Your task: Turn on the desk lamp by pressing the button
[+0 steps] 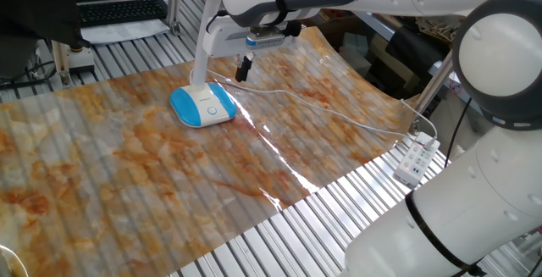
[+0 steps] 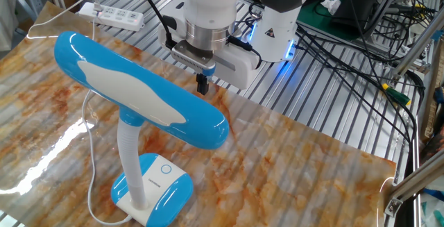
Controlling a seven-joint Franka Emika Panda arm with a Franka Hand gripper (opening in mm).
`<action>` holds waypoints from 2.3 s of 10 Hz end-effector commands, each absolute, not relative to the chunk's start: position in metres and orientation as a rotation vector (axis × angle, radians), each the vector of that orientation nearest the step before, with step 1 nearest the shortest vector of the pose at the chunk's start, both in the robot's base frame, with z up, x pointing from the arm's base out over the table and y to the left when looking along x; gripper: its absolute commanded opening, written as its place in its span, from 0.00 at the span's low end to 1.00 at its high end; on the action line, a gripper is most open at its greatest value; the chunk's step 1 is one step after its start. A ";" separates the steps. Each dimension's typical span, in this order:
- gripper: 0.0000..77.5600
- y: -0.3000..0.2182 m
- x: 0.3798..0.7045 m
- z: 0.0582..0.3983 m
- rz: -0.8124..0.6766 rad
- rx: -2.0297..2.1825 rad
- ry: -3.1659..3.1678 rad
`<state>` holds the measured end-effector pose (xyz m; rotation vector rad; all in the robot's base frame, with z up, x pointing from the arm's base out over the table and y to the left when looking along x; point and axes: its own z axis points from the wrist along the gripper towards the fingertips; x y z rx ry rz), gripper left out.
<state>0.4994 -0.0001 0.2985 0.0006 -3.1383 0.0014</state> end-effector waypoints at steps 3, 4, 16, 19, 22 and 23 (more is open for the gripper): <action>0.00 0.005 0.504 0.307 0.295 0.271 -3.139; 0.00 0.004 0.504 0.307 0.292 0.273 -3.140; 0.00 0.003 0.517 0.313 0.218 0.263 -3.163; 0.00 -0.010 0.519 0.304 0.193 0.279 -3.163; 0.00 -0.016 0.519 0.300 0.156 0.242 -3.175; 0.00 -0.015 0.518 0.300 0.133 0.172 -3.183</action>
